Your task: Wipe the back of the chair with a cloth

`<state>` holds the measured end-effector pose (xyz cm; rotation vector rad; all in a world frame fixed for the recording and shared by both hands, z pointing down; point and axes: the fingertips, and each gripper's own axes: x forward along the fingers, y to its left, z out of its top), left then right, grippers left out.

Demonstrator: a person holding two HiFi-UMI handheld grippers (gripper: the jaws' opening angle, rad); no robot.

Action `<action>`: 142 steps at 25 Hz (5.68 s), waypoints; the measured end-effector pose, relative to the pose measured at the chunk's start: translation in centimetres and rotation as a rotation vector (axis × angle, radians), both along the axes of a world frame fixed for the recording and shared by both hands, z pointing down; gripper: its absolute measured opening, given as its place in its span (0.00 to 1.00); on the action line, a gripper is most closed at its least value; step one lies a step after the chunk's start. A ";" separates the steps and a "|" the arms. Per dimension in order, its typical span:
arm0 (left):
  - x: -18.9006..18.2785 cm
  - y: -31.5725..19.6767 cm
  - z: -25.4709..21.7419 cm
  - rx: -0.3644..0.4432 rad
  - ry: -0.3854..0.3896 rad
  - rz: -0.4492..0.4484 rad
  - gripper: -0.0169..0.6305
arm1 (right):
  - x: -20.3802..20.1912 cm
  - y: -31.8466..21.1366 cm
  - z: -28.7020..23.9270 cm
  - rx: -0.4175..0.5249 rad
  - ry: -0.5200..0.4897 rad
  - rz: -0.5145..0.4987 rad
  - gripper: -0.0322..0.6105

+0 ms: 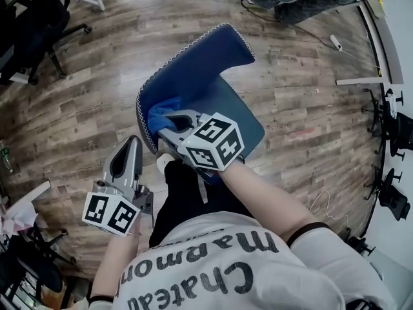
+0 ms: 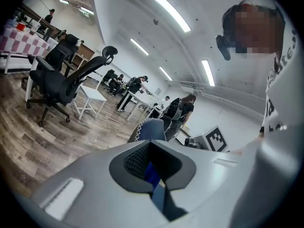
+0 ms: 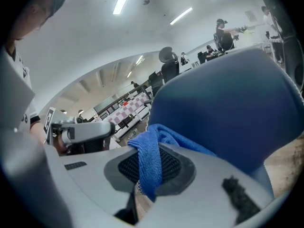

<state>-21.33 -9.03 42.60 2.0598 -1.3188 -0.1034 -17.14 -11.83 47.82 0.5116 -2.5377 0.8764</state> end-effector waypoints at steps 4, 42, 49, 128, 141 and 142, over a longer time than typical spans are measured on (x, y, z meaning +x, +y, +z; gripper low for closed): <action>0.5 1.0 0.4 -0.030 -0.015 -0.071 0.03 | 0.9 -2.0 0.8 0.043 0.029 -0.025 0.13; 6.6 0.9 -5.0 0.008 -0.090 -0.319 0.03 | 21.6 -21.0 2.9 -0.036 0.053 0.377 0.13; 4.2 2.8 -4.6 -0.004 -0.094 -0.367 0.03 | 25.2 -21.4 2.0 0.002 0.048 0.530 0.13; 2.2 5.3 1.2 -0.151 -0.060 -0.341 0.03 | 26.8 -20.2 6.1 0.157 0.230 0.648 0.13; 1.3 7.7 3.1 -0.179 -0.022 -0.342 0.03 | 16.4 -11.9 7.8 0.096 0.144 0.472 0.13; 1.0 8.0 3.3 -0.184 -0.022 -0.344 0.03 | 14.8 -10.9 8.0 0.079 0.123 0.445 0.13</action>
